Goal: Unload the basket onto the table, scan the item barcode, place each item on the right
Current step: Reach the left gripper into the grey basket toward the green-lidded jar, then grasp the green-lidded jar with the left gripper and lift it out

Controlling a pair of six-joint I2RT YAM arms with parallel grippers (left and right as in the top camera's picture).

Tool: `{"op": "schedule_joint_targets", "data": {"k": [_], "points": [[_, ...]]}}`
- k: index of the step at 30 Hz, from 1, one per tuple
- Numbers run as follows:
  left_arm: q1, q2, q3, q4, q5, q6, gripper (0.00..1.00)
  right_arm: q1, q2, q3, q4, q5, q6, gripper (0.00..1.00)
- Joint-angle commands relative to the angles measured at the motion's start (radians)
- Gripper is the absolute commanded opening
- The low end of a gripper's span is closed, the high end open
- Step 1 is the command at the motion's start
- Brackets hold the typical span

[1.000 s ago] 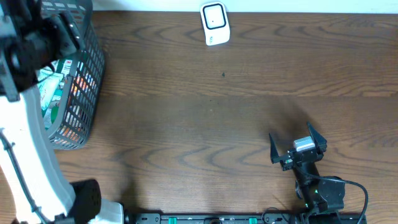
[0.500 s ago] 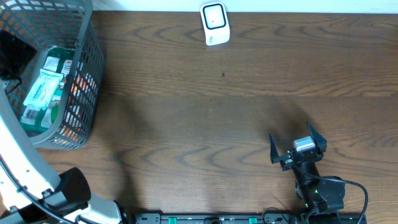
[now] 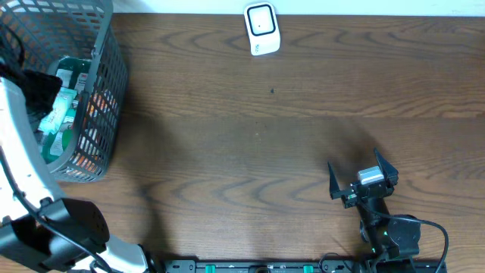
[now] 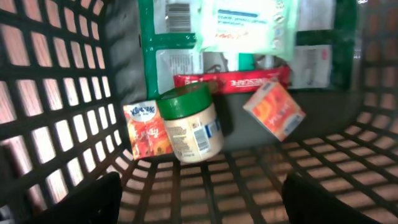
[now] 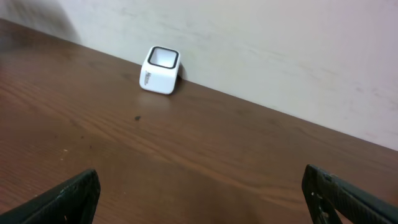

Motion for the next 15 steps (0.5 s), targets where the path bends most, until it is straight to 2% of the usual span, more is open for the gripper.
{"op": "schedule_joint_targets", "data": {"k": [1, 15], "points": [[0.003, 0.006, -0.078, 0.045, -0.021, -0.051, 0.83, 0.016, -0.004, -0.001, -0.004, 0.006, 0.013, 0.99], [0.003, 0.011, -0.375, 0.322, -0.021, -0.069, 0.83, 0.016, -0.004, -0.001, -0.004, 0.006, 0.013, 0.99]]}}
